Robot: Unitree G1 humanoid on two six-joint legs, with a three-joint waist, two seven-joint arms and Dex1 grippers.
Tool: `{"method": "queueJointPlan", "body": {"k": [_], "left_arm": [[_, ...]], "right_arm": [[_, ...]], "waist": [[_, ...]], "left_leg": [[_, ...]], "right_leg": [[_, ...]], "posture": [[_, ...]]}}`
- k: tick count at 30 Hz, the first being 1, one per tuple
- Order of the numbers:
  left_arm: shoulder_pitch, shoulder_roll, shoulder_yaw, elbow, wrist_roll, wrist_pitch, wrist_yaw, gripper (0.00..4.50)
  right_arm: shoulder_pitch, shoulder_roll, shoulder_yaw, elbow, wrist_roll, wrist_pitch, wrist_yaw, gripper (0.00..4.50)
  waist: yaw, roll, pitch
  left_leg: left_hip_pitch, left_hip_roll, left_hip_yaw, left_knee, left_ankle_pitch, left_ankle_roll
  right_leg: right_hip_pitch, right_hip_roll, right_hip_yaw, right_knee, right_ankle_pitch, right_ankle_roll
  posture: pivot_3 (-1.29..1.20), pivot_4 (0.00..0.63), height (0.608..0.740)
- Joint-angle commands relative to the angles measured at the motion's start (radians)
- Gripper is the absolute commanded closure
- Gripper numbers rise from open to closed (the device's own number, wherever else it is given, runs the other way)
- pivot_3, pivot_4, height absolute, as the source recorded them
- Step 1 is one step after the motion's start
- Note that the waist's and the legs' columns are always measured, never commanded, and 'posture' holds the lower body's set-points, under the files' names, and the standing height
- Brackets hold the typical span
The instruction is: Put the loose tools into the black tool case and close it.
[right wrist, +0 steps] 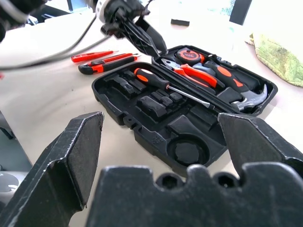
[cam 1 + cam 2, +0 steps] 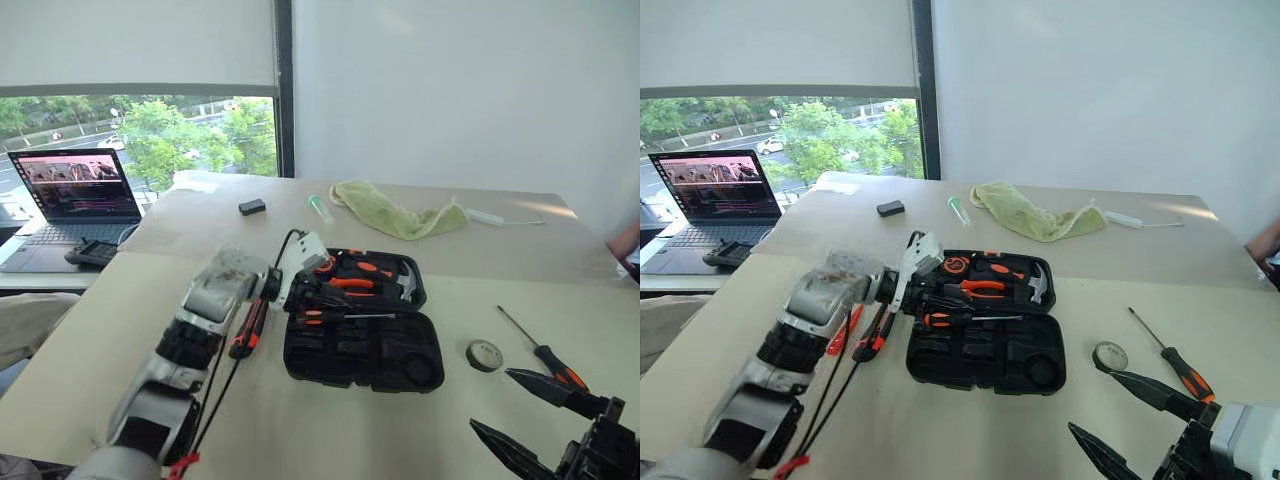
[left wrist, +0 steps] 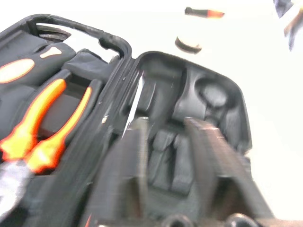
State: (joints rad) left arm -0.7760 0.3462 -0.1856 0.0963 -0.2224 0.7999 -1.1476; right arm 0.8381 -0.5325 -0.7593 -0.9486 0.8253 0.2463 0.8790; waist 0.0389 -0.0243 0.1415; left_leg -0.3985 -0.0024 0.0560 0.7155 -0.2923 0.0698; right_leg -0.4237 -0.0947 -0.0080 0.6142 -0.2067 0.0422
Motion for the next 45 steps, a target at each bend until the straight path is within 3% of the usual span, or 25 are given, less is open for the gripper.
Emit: {"method": "queueJointPlan", "body": {"k": [1,6,15,29,31,35,38,41,43,45], "left_arm": [[0.06,-0.084,0.062,-0.026,-0.039,-0.089,0.124,4.48],[0.118,-0.148,0.029,0.038,0.026,-0.266,0.242,4.48],[0.149,-0.149,-0.041,0.137,0.12,-0.298,0.374,4.48],[0.131,-0.121,-0.245,0.263,0.25,-0.352,0.313,4.48],[0.135,-0.14,-0.198,0.258,0.212,-0.373,0.318,4.48],[0.145,-0.179,0.003,0.072,-0.015,-0.315,0.275,4.48],[0.196,-0.111,0.052,-0.141,-0.12,-0.232,0.218,4.48],[0.222,-0.001,0.105,-0.244,-0.229,-0.144,0.129,4.48],[0.216,0.079,0.157,-0.275,-0.307,-0.086,0.072,4.24],[0.213,0.146,0.184,-0.292,-0.344,-0.062,0.042,3.71]], "right_arm": [[0.004,0.001,-0.001,-0.018,0.003,-0.023,-0.008,0.0],[0.012,0.002,0.003,-0.038,0.012,-0.019,-0.025,0.0],[0.03,-0.002,-0.019,-0.059,0.038,-0.018,-0.059,0.0],[0.045,-0.007,0.003,-0.078,0.026,-0.011,-0.084,0.0],[0.04,-0.006,0.014,-0.084,0.018,-0.005,-0.105,0.0],[0.014,0.004,0.024,-0.092,-0.01,0.011,-0.194,0.0],[-0.007,-0.025,0.025,-0.083,-0.013,0.077,-0.289,0.0],[-0.039,-0.071,0.004,-0.078,-0.012,0.154,-0.384,0.0],[-0.055,-0.127,-0.027,-0.084,0.007,0.229,-0.443,0.0],[-0.069,-0.183,-0.058,-0.084,0.077,0.282,-0.47,0.0]], "waist": [[0.001,0.0,0.0],[0.001,0.0,0.0],[0.0,0.001,0.0],[0.006,0.004,-0.01],[0.006,0.004,-0.01],[0.002,0.004,-0.01],[-0.002,0.003,-0.008],[-0.009,0.004,-0.008],[-0.014,0.005,-0.008],[-0.015,0.005,-0.007]], "left_leg": [[0.0,0.0,0.0,0.0,0.0,0.0],[0.001,0.0,0.0,0.0,0.0,0.0],[0.001,0.0,0.0,-0.001,0.0,0.0],[0.009,0.0,0.0,-0.003,-0.001,0.001],[0.011,0.0,0.0,-0.003,-0.002,0.002],[0.012,0.0,0.0,-0.003,-0.002,0.002],[0.001,0.0,0.0,-0.002,-0.001,0.001],[0.001,0.0,0.0,-0.003,0.0,0.0],[0.002,0.0,0.0,-0.004,0.0,-0.001],[0.003,0.0,0.0,-0.004,0.0,-0.001]], "right_leg": [[0.0,0.0,0.0,0.0,0.0,0.0],[0.001,0.0,0.0,0.0,0.001,0.0],[0.001,-0.001,0.0,0.0,0.001,-0.001],[0.009,-0.003,0.0,-0.003,-0.001,-0.003],[0.011,-0.004,0.0,-0.004,-0.002,-0.005],[0.012,-0.008,-0.001,-0.003,-0.004,-0.006],[0.0,-0.011,-0.002,0.0,-0.001,0.0],[-0.001,-0.009,-0.002,0.001,0.0,-0.001],[0.0,-0.008,-0.002,0.001,-0.001,-0.002],[0.0,-0.008,-0.002,0.001,-0.003,-0.006]], "posture": [[0.0,0.15,0.74],[0.0,0.15,0.74],[0.0,0.15,0.74],[0.0,0.15,0.74],[0.0,0.15,0.74],[0.0,0.15,0.74],[0.0,0.15,0.74],[0.0,0.15,0.74],[0.0,0.15,0.74],[0.0,0.15,0.74]]}}
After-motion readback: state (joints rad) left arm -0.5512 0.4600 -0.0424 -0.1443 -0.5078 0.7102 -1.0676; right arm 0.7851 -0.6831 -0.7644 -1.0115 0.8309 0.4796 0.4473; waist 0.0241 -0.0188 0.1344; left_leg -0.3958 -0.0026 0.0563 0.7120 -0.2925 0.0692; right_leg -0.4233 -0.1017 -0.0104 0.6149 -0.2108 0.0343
